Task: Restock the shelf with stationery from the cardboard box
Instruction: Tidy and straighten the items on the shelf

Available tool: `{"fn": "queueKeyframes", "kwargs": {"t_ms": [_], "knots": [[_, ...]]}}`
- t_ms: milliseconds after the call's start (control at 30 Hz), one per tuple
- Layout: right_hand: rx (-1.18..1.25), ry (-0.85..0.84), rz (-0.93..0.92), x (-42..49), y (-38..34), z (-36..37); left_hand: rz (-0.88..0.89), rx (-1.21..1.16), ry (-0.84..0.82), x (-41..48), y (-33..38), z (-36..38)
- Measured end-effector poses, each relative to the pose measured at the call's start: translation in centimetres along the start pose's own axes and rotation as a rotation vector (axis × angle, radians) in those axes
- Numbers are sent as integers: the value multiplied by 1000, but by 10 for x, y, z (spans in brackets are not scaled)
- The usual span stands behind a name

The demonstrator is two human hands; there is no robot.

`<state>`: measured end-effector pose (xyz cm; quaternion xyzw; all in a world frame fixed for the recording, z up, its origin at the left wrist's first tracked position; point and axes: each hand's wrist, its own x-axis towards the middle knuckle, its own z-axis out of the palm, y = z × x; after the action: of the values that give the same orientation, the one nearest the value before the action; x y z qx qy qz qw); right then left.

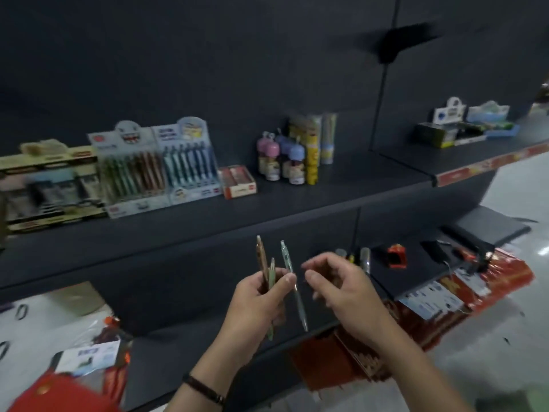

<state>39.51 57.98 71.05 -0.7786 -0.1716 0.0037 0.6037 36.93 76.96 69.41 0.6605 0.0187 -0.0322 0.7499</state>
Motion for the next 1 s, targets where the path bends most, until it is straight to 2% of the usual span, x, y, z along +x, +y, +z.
{"fn": "queueKeyframes", "kwargs": {"t_ms": [100,300,400,533,700,900,1000], "knots": [[106,-61,-44,59,-29,36,32,23,46,14,19,-46],[81,-333,-110,156,-60,87,72,82,180,49,39,-110],[72,-387,-165,198,-65,106,97,138,238,72,52,-134],[7,-318,-295,258,-72,129,153,83,355,108,69,-165],[62,-193,-340,339,-81,153,154,-159,494,143,72,-208],[46,-99,-430,388,-95,206,262,-158,642,145,86,-266],[1,-57,-509,402,-100,241,249,-139,628,142,100,-292]]}}
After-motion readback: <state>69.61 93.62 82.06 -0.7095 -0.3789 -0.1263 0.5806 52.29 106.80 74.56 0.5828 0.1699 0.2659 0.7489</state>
